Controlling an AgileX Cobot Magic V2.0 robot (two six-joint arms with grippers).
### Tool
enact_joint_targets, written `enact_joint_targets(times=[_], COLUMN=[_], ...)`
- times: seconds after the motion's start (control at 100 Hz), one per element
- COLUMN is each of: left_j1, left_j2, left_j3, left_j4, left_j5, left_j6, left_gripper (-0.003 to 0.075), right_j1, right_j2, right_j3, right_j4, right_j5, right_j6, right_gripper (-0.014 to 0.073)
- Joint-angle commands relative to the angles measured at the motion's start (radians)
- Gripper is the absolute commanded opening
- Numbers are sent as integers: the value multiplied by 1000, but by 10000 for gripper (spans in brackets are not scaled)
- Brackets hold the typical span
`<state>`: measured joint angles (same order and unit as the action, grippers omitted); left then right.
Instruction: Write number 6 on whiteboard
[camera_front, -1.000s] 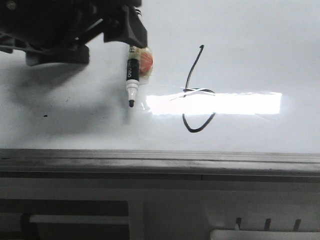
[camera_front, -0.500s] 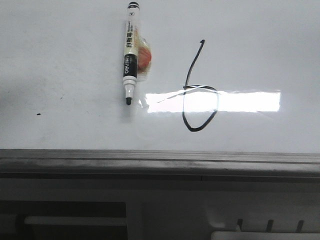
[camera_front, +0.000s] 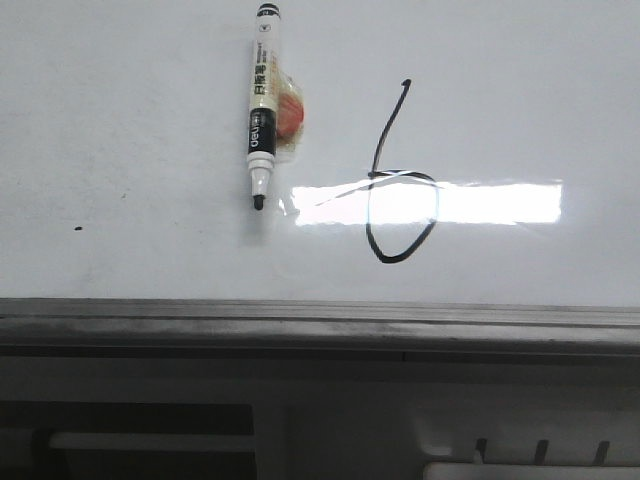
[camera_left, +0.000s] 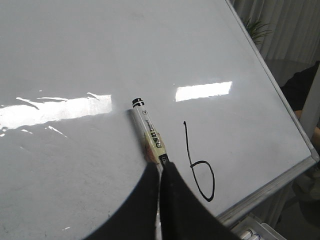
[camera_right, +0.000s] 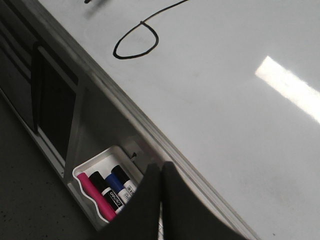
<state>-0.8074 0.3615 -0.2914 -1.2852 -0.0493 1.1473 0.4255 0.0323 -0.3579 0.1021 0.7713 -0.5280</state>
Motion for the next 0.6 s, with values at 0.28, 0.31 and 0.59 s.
enact_joint_targets(times=[0.28, 0.31, 0.59], left_j1=[1, 1, 26], left_j2=[4, 4, -68], left_j3=[-26, -26, 57], left_j4=[5, 5, 132], left_j5=[-10, -10, -32], left_j6=[2, 2, -1], left_gripper=[-19, -19, -19], right_j1=[-7, -7, -7], right_j2=[11, 11, 11], right_j3=[-22, -22, -22], right_j4=[-6, -6, -6], right_j5=[-69, -69, -69], right_j6=[-5, -5, -5], right_gripper=[-64, -64, -64])
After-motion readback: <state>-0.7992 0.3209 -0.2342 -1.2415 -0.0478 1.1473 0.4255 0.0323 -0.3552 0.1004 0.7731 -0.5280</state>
